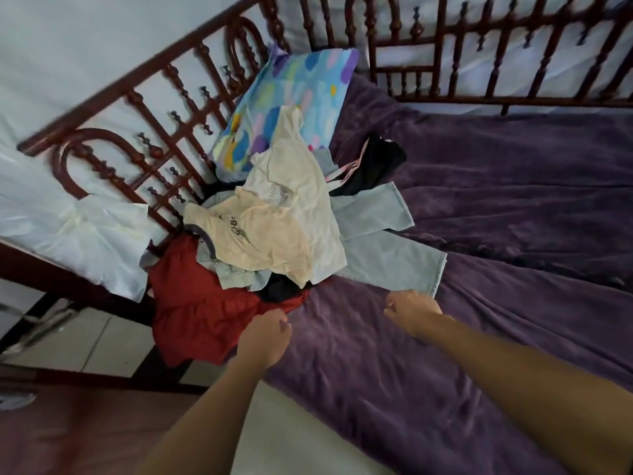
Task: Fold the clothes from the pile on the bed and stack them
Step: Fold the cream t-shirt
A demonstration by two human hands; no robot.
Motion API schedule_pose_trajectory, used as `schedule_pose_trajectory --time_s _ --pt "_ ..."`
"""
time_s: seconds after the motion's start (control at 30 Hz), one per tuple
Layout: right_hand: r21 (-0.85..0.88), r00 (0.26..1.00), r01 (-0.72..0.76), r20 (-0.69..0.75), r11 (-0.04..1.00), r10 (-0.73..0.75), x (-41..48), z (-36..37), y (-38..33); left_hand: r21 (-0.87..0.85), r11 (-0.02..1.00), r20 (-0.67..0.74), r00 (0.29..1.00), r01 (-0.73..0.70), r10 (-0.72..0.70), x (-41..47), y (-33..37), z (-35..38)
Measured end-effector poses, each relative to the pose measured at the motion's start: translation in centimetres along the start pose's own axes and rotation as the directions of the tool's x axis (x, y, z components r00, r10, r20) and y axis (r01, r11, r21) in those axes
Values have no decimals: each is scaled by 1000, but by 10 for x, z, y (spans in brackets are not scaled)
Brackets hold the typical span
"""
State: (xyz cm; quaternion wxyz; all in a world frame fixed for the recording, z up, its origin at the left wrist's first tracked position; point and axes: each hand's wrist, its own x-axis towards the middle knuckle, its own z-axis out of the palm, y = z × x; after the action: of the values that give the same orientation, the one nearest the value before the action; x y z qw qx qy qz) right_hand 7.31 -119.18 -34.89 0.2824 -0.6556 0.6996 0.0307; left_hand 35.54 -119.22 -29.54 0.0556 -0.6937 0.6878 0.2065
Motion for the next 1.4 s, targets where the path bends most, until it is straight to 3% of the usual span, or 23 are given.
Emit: schedule_pose_trajectory --time_s 0.33,0.6,0.77,0.93,1.07,1.13,1.2,1.3,1.33,1.4 --pt "6 998 -22 60 1000 21 114 1 -106 16 1000 89 996 20 -21 118 -92 -34" --pt "54 983 -159 97 986 153 223 30 -205 128 976 164 974 -177 156 276 -184 -59" --pt "75 966 -236 128 969 225 286 59 -254 294 899 179 943 -324 281 340 -220 -57" --pt "80 964 -263 -6 961 264 325 79 -277 395 819 205 909 -416 363 374 -246 -35" --pt "162 884 -446 -72 880 461 320 71 -263 372 749 241 836 -548 492 397 -263 -44" --pt "146 865 -467 -132 872 485 315 68 -259 356 722 244 805 -593 541 408 -275 -56" --pt "171 881 -343 -283 924 380 313 69 -272 370 692 270 785 -620 558 417 -287 -67" --pt "173 895 85 -446 981 1 316 75 -321 409 705 219 813 -579 540 432 -303 -83" --pt "178 899 193 -425 965 -101 319 79 -341 425 719 168 828 -550 535 439 -310 -88" --pt "213 959 218 -228 952 -169 330 90 -377 450 744 92 854 -494 512 451 -323 -98"
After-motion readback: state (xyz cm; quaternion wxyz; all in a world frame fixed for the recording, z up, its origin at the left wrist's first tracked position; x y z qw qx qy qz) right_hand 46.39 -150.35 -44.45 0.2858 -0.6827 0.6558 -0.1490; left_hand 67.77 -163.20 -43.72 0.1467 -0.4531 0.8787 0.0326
